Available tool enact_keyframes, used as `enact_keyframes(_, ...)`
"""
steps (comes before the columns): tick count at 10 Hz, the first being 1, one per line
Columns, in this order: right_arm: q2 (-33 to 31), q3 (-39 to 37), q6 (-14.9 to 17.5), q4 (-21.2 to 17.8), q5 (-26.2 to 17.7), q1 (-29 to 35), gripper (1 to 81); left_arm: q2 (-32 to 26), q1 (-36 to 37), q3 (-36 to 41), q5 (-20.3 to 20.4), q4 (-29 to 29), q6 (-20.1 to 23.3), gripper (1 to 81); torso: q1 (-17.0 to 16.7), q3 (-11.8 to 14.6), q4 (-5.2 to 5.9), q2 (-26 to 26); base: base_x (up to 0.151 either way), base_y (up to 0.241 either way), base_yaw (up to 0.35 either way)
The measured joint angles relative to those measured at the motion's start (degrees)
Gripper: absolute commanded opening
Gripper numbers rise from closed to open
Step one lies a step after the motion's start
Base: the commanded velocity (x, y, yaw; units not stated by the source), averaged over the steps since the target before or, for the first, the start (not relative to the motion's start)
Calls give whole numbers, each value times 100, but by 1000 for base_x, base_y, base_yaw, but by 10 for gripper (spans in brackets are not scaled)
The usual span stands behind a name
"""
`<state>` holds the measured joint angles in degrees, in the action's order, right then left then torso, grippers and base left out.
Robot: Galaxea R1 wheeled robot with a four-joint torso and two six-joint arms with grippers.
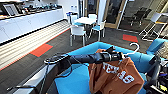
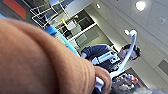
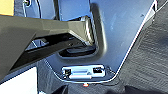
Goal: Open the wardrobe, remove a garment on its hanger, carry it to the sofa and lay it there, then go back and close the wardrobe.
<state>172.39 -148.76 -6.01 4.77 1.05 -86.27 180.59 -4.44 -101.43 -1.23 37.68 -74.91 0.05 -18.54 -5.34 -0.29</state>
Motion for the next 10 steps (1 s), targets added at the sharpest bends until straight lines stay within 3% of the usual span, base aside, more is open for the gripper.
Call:
enact_keyframes(7,61,-17,-2,0,0,11,811,28,127,-1426,121,-6,-22,10,0,-2,0,0,0,0,0)
enact_keyframes(10,61,-22,0,0,0,11,811,26,512,-1732,82,-23,-44,10,2,-5,0,2,0,0,0)
